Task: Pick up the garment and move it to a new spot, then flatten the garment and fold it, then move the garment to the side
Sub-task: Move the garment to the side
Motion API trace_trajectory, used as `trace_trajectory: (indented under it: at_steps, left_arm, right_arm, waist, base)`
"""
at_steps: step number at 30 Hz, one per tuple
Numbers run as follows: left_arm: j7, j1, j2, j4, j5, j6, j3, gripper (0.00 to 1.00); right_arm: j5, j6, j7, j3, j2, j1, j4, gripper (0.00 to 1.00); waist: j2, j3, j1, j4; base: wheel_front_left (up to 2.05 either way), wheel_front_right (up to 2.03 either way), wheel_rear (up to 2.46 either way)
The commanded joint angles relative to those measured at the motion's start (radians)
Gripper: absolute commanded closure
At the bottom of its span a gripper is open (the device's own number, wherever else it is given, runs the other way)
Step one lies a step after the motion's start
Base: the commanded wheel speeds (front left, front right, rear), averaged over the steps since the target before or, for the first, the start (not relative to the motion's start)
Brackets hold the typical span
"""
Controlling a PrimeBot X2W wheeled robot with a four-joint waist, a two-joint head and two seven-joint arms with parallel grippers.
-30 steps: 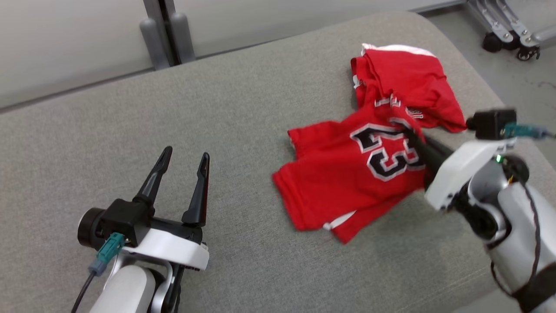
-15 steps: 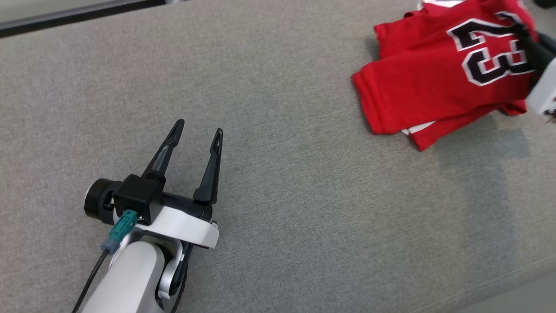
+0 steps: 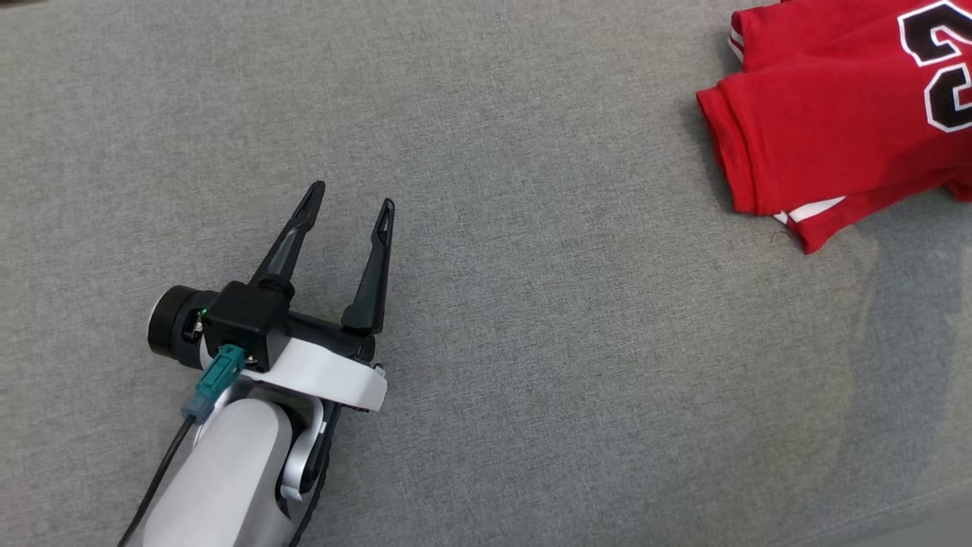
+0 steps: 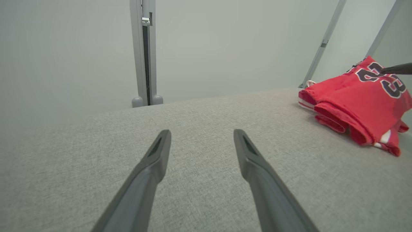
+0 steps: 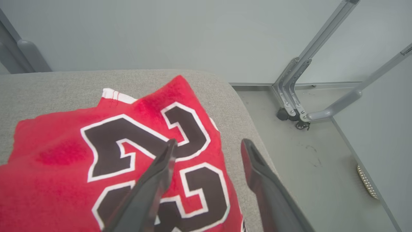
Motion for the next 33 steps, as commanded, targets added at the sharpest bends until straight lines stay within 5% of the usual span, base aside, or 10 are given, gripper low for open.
trace_trajectory:
  at_steps: [1,12,17,24,33]
  left_arm:
    - [-0.009,-0.017,-0.001,0.001,-0.002,0.002,0.004,0.00]
    - [-0.038,0.080,0.011,-0.006,-0.044,0.029,0.084,0.00]
    - [-0.041,0.174,0.023,-0.051,-0.083,0.031,0.161,0.00]
    - [-0.040,0.271,0.012,-0.086,-0.120,0.028,0.216,0.00]
    - [-0.041,0.392,0.036,-0.080,-0.094,0.055,0.244,0.00]
  right_arm:
    - [-0.032,0.000,-0.036,0.006,0.006,-0.022,0.043,0.00]
    - [-0.131,0.000,-0.324,0.000,0.116,-0.006,0.131,0.00]
    - [-0.134,0.000,-0.383,-0.016,0.135,0.108,-0.006,0.00]
    - [-0.189,0.000,-0.384,-0.157,0.135,0.326,-0.269,0.00]
    - [-0.291,0.000,-0.383,-0.342,0.221,0.712,-0.531,0.00]
  waist:
    - [0.0000,-0.010,0.0000,0.008]
    - [0.0000,-0.172,0.0000,0.031]
    - [0.0000,-0.292,0.0000,0.055]
    - [0.0000,-0.387,0.0000,0.079]
    - [0.0000,-0.467,0.0000,0.106]
  base:
    - [0.00,0.00,0.00]
    - [0.00,0.00,0.00]
    - [0.00,0.00,0.00]
    - [0.00,0.00,0.00]
    - [0.00,0.00,0.00]
